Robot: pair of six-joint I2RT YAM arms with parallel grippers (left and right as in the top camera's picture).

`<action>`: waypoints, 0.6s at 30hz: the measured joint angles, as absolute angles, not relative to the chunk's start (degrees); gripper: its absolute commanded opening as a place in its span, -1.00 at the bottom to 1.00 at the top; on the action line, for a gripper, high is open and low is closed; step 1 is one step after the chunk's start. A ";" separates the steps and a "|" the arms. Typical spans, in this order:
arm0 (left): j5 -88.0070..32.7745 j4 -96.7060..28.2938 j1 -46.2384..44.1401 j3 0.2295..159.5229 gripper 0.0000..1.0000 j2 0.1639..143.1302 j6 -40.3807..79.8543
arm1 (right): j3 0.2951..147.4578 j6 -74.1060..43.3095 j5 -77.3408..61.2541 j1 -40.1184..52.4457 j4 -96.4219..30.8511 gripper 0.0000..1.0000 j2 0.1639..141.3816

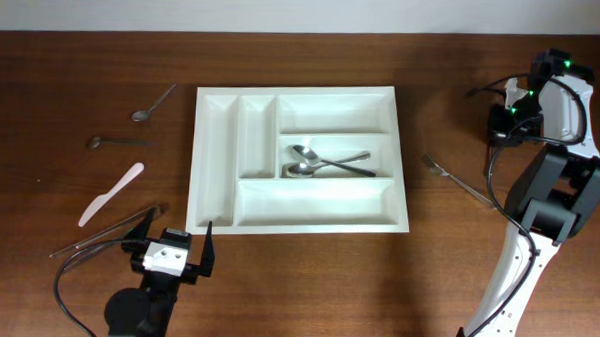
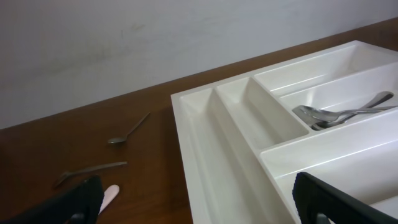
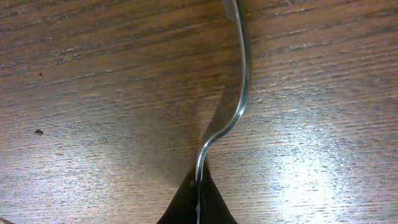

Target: Pack container

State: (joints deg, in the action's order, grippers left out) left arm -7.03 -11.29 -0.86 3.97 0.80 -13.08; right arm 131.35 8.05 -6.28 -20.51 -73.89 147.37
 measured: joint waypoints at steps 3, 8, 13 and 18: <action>-7.03 -11.29 -0.86 3.97 0.99 0.80 -13.06 | 131.41 7.84 -6.33 -20.51 -74.30 -0.92 147.37; -7.03 -11.29 -0.86 3.97 0.99 0.80 -13.08 | 131.74 7.68 -6.33 -20.51 -75.29 -0.92 147.37; -7.03 -11.29 -0.86 3.97 0.98 0.80 -13.08 | 132.92 7.70 -6.31 -20.36 -76.42 -0.92 146.85; -7.03 -11.29 -0.86 3.97 0.98 0.80 -13.06 | 132.99 7.81 -6.28 -19.33 -76.47 -0.93 144.16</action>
State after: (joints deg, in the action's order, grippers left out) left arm -7.03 -11.29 -0.86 3.97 0.80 -13.06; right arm 132.99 7.81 -6.28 -19.33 -76.47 144.16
